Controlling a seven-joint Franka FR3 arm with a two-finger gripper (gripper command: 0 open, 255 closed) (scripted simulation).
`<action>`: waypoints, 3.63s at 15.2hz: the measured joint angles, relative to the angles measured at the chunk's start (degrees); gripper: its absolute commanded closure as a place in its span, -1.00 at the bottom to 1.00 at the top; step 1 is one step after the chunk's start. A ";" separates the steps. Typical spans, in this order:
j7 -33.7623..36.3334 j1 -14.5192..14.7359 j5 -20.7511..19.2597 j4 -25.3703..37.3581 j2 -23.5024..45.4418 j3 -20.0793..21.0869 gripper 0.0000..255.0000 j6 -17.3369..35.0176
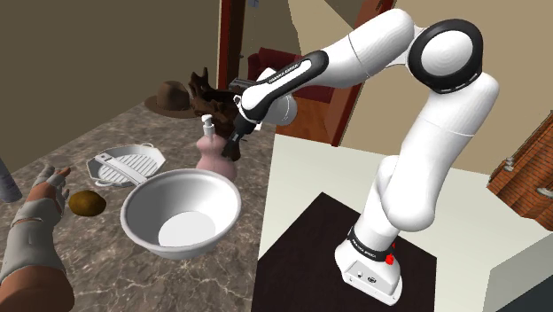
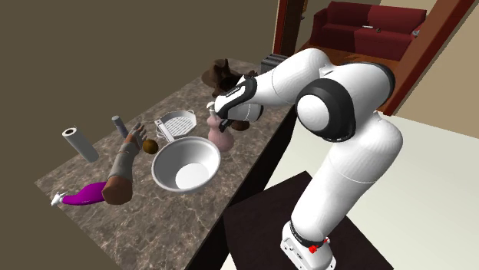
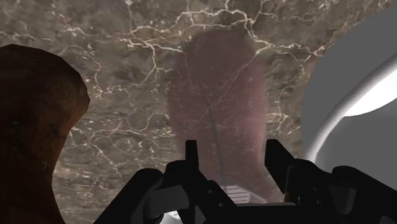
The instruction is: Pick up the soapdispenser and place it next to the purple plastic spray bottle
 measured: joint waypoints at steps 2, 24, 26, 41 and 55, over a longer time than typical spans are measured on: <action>1.54 -0.21 -1.76 0.15 -1.22 -0.04 1.00 -1.20; 12.74 -2.75 -13.41 7.57 -10.83 1.11 1.00 -17.07; 13.48 -2.87 -13.98 8.66 -11.36 1.27 1.00 -18.62; 16.97 -3.55 -16.68 17.55 -13.91 1.80 1.00 -29.75; 19.19 -3.71 -17.79 28.41 -13.61 1.89 1.00 -40.16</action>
